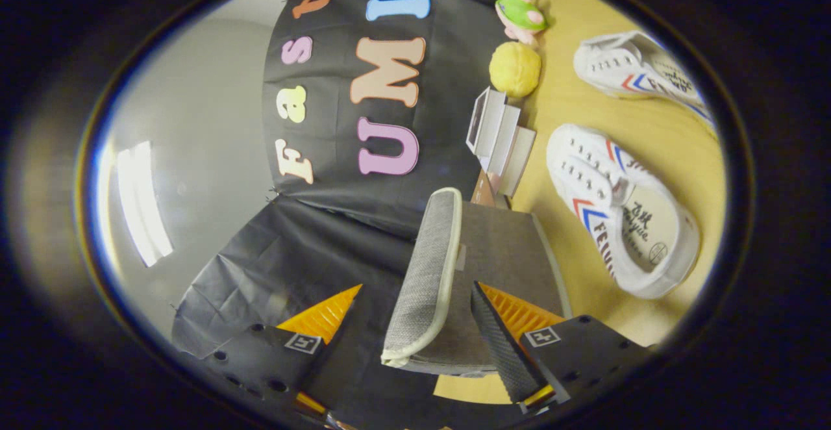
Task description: Open the storage box then place both shoes into the box .Put the left shoe in first, then the right shoe, with the right side of both shoes facing outward in a uniform manner.
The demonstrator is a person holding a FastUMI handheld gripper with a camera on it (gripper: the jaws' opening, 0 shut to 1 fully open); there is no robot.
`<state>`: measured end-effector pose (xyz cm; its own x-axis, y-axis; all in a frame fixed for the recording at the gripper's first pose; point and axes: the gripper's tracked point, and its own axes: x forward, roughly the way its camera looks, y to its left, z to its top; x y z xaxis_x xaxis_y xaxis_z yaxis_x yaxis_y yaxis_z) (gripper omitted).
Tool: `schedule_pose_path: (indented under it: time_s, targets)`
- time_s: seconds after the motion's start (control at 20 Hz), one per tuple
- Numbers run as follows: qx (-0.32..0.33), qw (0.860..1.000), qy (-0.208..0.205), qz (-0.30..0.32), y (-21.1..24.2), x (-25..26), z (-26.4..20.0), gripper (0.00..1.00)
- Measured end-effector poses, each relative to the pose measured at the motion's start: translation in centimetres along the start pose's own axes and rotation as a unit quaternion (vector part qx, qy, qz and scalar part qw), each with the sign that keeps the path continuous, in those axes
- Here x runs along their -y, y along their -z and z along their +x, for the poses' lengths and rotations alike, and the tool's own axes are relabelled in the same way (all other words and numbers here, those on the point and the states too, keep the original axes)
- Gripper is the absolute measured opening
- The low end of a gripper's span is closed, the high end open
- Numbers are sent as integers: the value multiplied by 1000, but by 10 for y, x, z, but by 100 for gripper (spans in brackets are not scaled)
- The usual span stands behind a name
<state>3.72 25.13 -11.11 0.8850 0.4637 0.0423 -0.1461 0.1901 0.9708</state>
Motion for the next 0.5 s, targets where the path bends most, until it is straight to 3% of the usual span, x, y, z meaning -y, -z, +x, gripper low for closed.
schedule_pose_path:
  time_s: [0.2, 0.5]
  targets:
    - [-4, 999, -18, 39, 3, -5, 7, 96]
    - [-14, 998, -14, 61, -3, -4, 5, 38]
